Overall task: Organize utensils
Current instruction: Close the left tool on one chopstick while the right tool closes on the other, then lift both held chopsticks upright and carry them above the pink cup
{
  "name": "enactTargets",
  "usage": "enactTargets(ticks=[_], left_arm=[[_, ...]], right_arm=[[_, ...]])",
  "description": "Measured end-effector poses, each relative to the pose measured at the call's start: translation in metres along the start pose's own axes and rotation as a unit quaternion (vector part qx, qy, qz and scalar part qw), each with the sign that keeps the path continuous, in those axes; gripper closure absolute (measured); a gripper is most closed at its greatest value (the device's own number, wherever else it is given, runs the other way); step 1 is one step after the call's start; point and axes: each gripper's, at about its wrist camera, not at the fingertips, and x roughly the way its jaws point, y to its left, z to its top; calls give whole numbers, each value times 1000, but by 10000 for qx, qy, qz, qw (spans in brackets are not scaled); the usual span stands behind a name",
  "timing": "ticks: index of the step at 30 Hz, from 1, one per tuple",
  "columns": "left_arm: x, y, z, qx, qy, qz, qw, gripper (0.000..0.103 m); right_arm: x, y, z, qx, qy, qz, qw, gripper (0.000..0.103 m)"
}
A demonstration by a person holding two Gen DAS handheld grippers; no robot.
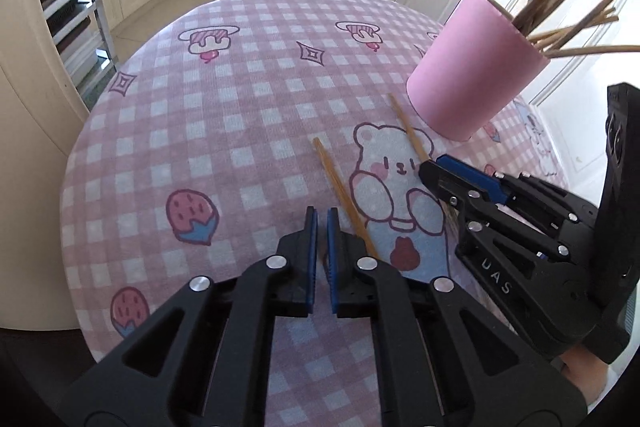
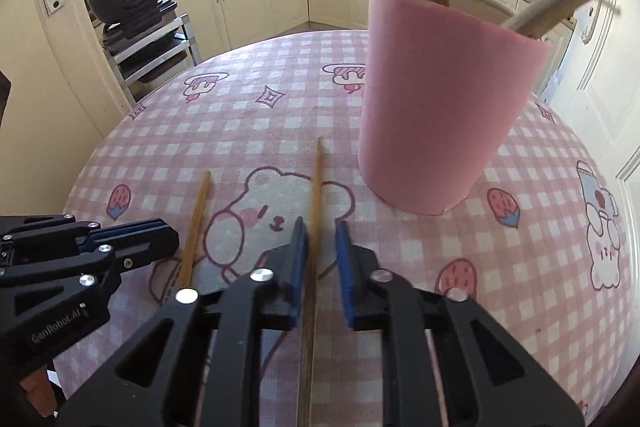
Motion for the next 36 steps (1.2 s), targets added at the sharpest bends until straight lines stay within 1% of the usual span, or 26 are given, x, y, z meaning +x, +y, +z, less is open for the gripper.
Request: enactTargets(ticks=[5,11,12,13,14,15,16,17,18,21,24,29,30,31,32,34,36], left_arm=[[-2,9,-1,-382,62,-414,9984,97],[-9,7,-5,-474,79,-589,9971,96],[-10,6,-5,-474,85,-568,9972,94],[-10,4,-6,-485,108,-563,9972,89],[-10,3,-7,-508,132,-588,9969,73],[-11,3,-7,-537,98,-614,9966,45],[-14,2,-8,-567,-4,-612,9965,39],[-17,0,-9,-536,-66,-538,9971,39],[-17,-2,-9,-484,-44,-487,9976,39],[-18,-1,-10,-546,-16,-512,9972,39],[-15,0,-7,-578,50,-434,9974,39],[-10,-5,-5,-499,114,-368,9980,39],[-9,-7,-5,-468,131,-341,9982,41],[-7,-10,-4,-390,154,-210,9989,44],[-5,-14,-3,-329,151,-78,9993,50],[-2,-19,-1,-250,180,47,9995,51],[2,-26,4,-81,193,288,9994,60]], right_arm=[[-14,-7,-16,77,40,156,9998,98],[-33,-14,-42,315,1,415,9986,98],[-36,-15,-45,345,12,437,9984,98],[-39,-16,-48,357,15,458,9983,98],[-41,-16,-51,366,10,464,9983,98],[-44,-17,-54,371,-3,479,9982,98],[-46,-17,-56,390,-26,502,9980,98],[-48,-17,-59,419,-41,520,9978,97],[-50,-18,-62,452,-57,552,9974,98],[-53,-21,-67,524,-87,562,9970,97],[-55,-20,-68,537,-107,551,9970,97],[-53,-24,-69,599,-124,644,9961,97],[-53,-25,-68,605,-119,696,9957,95],[-53,-25,-67,605,-109,721,9955,95],[-51,-24,-64,588,-99,717,9956,95],[-48,-23,-59,515,-51,703,9962,95],[-43,-21,-51,433,18,656,9969,95]])
